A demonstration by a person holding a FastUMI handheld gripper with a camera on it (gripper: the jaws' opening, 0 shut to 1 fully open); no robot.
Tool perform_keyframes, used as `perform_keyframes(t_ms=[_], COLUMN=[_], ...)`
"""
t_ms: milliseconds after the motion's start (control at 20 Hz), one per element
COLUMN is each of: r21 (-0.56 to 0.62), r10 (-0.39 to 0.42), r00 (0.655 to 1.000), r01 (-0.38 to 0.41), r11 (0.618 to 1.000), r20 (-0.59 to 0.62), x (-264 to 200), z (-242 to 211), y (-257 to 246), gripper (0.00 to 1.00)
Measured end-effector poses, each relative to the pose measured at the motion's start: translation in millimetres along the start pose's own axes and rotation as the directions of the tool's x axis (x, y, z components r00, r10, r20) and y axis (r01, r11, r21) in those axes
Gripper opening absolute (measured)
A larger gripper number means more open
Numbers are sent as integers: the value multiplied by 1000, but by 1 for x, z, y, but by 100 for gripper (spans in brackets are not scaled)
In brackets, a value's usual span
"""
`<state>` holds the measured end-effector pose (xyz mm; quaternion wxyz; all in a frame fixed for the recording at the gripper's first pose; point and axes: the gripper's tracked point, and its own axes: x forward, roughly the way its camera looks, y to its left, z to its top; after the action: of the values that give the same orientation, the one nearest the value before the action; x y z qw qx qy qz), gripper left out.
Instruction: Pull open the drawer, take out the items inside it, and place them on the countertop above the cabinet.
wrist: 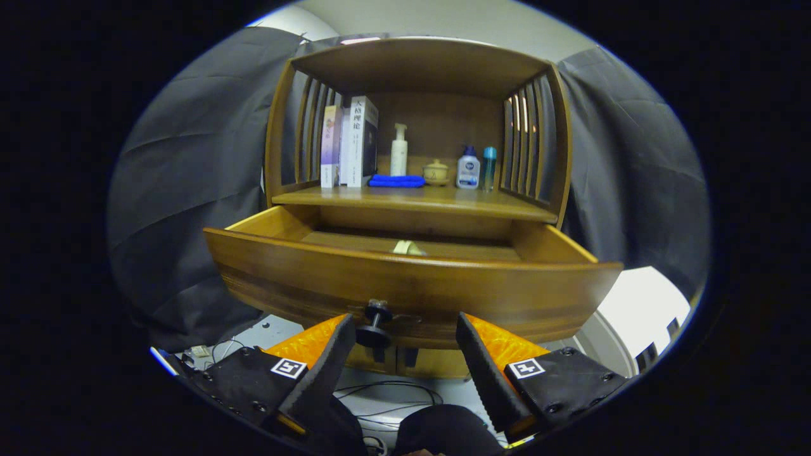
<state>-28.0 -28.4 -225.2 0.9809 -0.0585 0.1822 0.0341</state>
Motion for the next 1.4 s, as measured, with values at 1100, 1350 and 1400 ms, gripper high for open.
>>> perform_keyframes(t_ms=[1100,1350,1400], r21=[108,60,65], r10=[46,48,63], r00=[999,999,998], r01=[-47,-47,-62], r11=[993,997,996], r20=[20,-5,-20], x=[50,71,76], z=[104,114,113], y=[-41,-45,-42], gripper=[100,100,99])
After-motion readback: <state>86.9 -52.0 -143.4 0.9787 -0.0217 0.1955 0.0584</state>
